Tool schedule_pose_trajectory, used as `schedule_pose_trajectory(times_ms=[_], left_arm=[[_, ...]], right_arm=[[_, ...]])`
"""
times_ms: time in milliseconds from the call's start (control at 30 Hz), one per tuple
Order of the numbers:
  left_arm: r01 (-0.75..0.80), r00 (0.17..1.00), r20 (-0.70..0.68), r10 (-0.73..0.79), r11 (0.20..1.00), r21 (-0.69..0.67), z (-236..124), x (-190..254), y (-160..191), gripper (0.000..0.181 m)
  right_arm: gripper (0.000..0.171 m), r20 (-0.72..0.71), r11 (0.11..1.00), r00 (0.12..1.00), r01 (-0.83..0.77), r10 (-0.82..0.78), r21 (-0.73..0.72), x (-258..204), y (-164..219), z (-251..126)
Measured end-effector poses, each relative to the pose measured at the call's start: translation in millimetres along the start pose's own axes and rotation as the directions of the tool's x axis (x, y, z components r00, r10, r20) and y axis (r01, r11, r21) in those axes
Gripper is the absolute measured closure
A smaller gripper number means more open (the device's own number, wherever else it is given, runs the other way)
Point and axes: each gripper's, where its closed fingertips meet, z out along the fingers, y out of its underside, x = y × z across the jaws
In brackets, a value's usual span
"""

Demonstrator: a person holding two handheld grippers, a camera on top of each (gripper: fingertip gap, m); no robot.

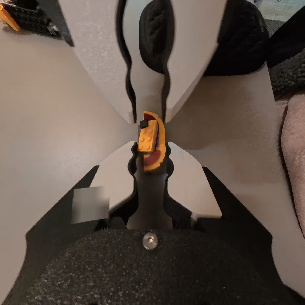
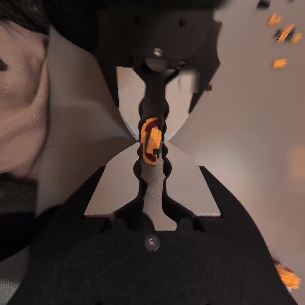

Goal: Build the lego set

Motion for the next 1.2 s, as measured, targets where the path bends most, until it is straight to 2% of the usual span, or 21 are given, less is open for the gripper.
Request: schedule_pose_trajectory(times_ms=[133,233,300,400,500,667,767,867,1200], left_arm=[[-0.035,0.999,0.031,0.035,0.999,-0.002,-1,-1,1,0.15],[-0.06,0.997,0.05,0.06,0.998,-0.005,-2,-2,1,0.15],[-0.071,0.996,0.059,0.071,0.997,-0.008,-2,-2,2,0.15],[-0.08,0.995,0.067,0.08,0.997,-0.01,-3,-2,2,0.15],[-0.076,0.995,0.057,0.077,0.997,-0.011,-3,-2,3,0.15],[-0.086,0.995,0.053,0.089,0.995,-0.059,-3,-3,12,0.138],[-0.07,0.996,0.044,0.074,0.995,-0.071,-2,-3,14,0.139],[-0.06,0.997,0.039,0.062,0.996,-0.069,-1,-6,13,0.15],[-0.004,0.999,-0.038,0.002,0.998,-0.061,-3,-3,13,0.15]], right_arm=[[0.138,-0.213,0.979,0.957,0.204,-0.195,0.022,-13,-7,10],[0.132,-0.402,0.923,0.832,0.369,-0.381,-0.11,-10,3,18],[0.131,-0.46,0.911,0.788,0.381,-0.409,-0.156,-8,10,25],[0.132,-0.504,0.923,0.775,0.356,-0.381,-0.15,-8,14,33],[0.141,-0.541,0.922,0.749,0.353,-0.381,-0.16,-4,15,35],[0.147,-0.576,0.897,0.695,0.399,-0.43,-0.188,-5,14,36],[0.147,-0.597,0.882,0.658,0.418,-0.458,-0.216,-4,15,36],[0.146,-0.594,0.895,0.676,0.39,-0.437,-0.215,-3,17,34],[0.137,-0.575,0.905,0.704,0.38,-0.416,-0.191,-2,13,27]])
